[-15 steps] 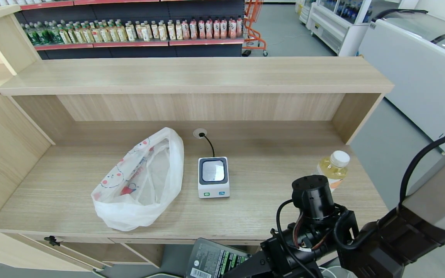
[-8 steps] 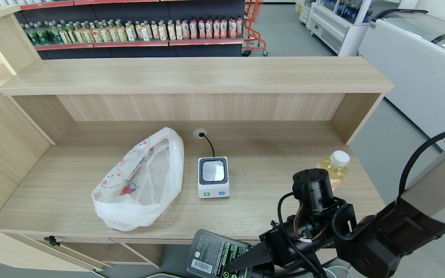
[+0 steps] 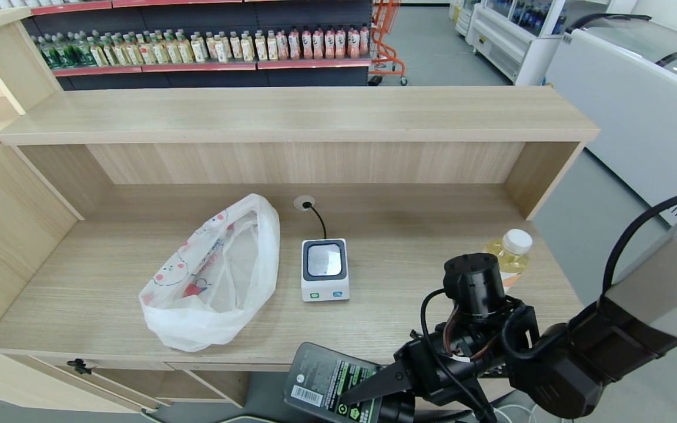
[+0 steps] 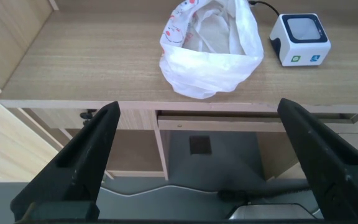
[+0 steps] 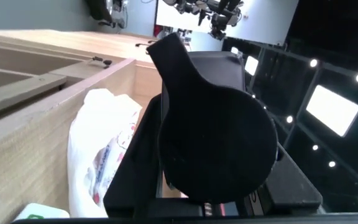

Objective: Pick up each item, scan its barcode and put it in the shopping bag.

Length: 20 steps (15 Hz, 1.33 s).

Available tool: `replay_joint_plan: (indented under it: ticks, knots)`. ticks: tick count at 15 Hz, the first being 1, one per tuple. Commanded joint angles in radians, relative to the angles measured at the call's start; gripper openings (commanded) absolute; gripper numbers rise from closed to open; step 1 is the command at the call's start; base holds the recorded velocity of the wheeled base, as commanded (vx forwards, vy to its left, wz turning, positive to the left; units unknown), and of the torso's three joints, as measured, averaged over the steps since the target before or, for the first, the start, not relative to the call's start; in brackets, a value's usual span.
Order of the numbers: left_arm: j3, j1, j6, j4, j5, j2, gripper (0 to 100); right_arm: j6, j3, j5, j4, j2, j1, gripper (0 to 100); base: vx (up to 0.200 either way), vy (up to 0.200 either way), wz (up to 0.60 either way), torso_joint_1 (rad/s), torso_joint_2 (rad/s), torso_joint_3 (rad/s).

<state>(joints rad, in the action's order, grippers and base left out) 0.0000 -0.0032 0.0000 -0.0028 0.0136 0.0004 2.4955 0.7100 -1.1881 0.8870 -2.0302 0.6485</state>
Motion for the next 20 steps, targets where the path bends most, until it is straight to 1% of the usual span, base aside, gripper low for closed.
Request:
replay_joint_plan:
  ticks: [1, 2, 3, 4, 5, 6, 7, 8, 9, 10, 11, 12, 13, 14, 15, 16, 18, 19, 20]
  knots:
    - [0.000, 0.000, 0.000, 0.000, 0.000, 0.000, 100, -0.098, -0.075, 0.010, 0.000, 0.100, 0.008, 0, 0.000, 0.000, 0.00, 0.000, 0.00, 0.000]
    - [0.000, 0.000, 0.000, 0.000, 0.000, 0.000, 100, -0.205, -0.124, 0.061, -0.002, 0.203, -0.036, 0, 0.000, 0.000, 0.00, 0.000, 0.00, 0.000]
    - [0.000, 0.000, 0.000, 0.000, 0.000, 0.000, 100, -0.274, -0.141, 0.111, -0.002, 0.257, -0.078, 0, 0.000, 0.000, 0.00, 0.000, 0.00, 0.000]
    - [0.000, 0.000, 0.000, 0.000, 0.000, 0.000, 100, -0.463, -0.158, 0.199, 0.006, 0.389, -0.162, 0, 0.000, 0.000, 0.00, 0.000, 0.00, 0.000]
    - [0.000, 0.000, 0.000, 0.000, 0.000, 0.000, 100, -0.538, -0.172, 0.216, 0.001, 0.447, -0.205, 0, 0.000, 0.000, 0.00, 0.000, 0.00, 0.000]
    - [0.000, 0.000, -0.002, 0.000, 0.000, 0.000, 100, -0.678, -0.190, 0.197, 0.000, 0.519, -0.286, 0, 0.000, 0.000, 0.00, 0.000, 0.00, 0.000]
    - [0.000, 0.000, -0.002, 0.000, 0.000, 0.000, 100, -0.791, -0.202, 0.147, 0.009, 0.548, -0.314, 0, 0.000, 0.000, 0.00, 0.000, 0.00, 0.000]
    - [0.000, 0.000, 0.000, 0.000, 0.000, 0.000, 100, -0.825, -0.193, 0.105, -0.003, 0.558, -0.356, 0, 0.000, 0.000, 0.00, 0.000, 0.00, 0.000]
    - [0.000, 0.000, 0.000, 0.000, 0.000, 0.000, 100, -0.888, -0.192, 0.105, -0.008, 0.561, -0.379, 0, 0.000, 0.000, 0.00, 0.000, 0.00, 0.000]
    - [0.000, 0.000, 0.000, 0.000, 0.000, 0.000, 100, -1.172, -0.170, 0.119, -0.031, 0.571, -0.418, 0, 0.000, 0.000, 0.00, 0.000, 0.00, 0.000]
    - [0.000, -0.001, 0.000, 0.000, 0.000, 0.000, 100, -1.432, -0.132, 0.193, -0.048, 0.585, -0.426, 0, 0.000, 0.000, 0.00, 0.000, 0.00, 0.000]
    - [0.000, 0.000, 0.000, 0.000, 0.000, 0.000, 100, -1.692, -0.086, 0.340, -0.056, 0.588, -0.420, 0, 0.000, 0.000, 0.00, 0.000, 0.00, 0.000]
    - [0.000, 0.000, -0.002, 0.000, 0.000, 0.000, 100, -1.905, -0.047, 0.484, -0.069, 0.579, -0.392, 0, 0.000, 0.000, 0.00, 0.000, 0.00, 0.000]
    - [0.000, 0.000, 0.000, 0.000, 0.000, 0.000, 100, -2.114, -0.009, 0.593, -0.103, 0.567, -0.345, 0, 0.000, 0.000, 0.00, 0.000, 0.00, 0.000]
    - [0.000, 0.000, 0.000, 0.000, 0.000, 0.000, 100, -2.319, 0.031, 0.677, -0.138, 0.544, -0.323, 0, 0.000, 0.000, 0.00, 0.000, 0.00, 0.000]
    - [0.000, 0.000, 0.000, 0.000, 0.000, 0.000, 100, -2.477, 0.065, 0.731, -0.154, 0.509, -0.311, 0, 0.000, 0.000, 0.00, 0.000, 0.00, 0.000]
    - [0.000, 0.000, 0.000, 0.000, 0.000, 0.000, 100, -2.772, 0.109, 0.798, -0.175, 0.452, -0.257, 0, 0.000, 0.000, 0.00, 0.000, 0.00, 0.000]
    - [0.000, 0.000, 0.000, 0.000, 0.000, 0.000, 100, -2.888, 0.129, 0.814, -0.194, 0.433, -0.233, 0, 0.000, 0.000, 0.00, 0.000, 0.00, 0.000]
    - [0.000, 0.000, -0.002, 0.000, 0.000, 0.000, 100, -2.948, 0.135, 0.818, -0.209, 0.421, -0.225, 0, 0.000, 0.000, 0.00, 0.000, 0.00, 0.000]
